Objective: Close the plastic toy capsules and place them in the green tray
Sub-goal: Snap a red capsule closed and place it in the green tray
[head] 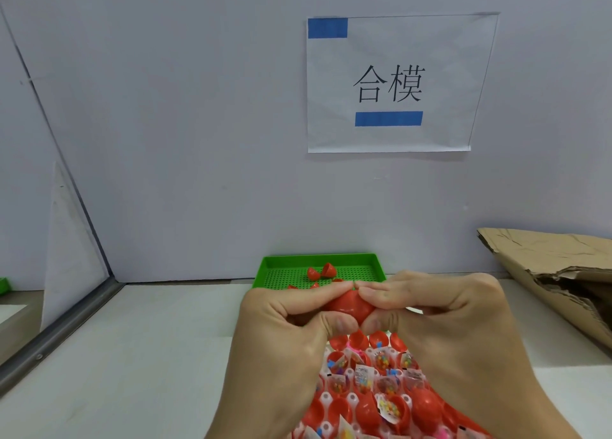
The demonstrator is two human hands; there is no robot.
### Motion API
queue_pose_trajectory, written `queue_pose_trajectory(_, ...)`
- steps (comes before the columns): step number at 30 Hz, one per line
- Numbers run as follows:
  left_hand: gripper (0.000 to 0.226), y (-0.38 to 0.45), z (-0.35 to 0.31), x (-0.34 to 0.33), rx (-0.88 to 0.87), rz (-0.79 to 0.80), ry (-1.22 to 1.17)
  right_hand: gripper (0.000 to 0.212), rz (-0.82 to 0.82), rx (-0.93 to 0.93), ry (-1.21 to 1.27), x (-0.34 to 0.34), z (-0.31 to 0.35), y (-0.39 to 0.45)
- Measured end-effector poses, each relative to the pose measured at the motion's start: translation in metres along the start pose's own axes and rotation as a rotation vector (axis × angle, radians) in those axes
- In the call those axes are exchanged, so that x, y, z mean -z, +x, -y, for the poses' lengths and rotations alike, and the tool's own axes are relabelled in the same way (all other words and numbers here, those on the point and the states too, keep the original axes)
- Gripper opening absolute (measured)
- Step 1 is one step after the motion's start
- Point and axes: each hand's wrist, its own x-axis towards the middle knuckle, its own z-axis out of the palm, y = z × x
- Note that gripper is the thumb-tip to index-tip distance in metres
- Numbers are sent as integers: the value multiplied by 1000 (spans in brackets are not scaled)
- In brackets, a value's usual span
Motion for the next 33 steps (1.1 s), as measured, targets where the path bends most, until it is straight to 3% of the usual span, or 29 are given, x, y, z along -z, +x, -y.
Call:
queue_pose_trajectory(6,48,-1,1,-5,-50,-22,23,22,-55,-2,41,-3,-1,0)
queue_pose_trajectory(9,25,-2,0,-12,-46,1,-98,32,-66,-12,-22,0,-1,0)
queue_pose_trajectory(11,22,-2,0,-13,-37,29,-176,37,-64,-27,4,3,0,0)
queue_pose_trajectory(18,37,3,4,-7,-150,4,-185,45,5,-170,186,3,8,1)
queue_pose_trajectory(24,50,2,5,-6,-256,-7,-136,33,78,-310,228,3,12,5)
queue_pose_trajectory(30,52,2,1,-5,-57,3,-315,36,36,-252,279,4,8,5)
queue_pose_trajectory(33,35,3,0,-8,15,3,-355,40,-6,-164,245,0,9,2)
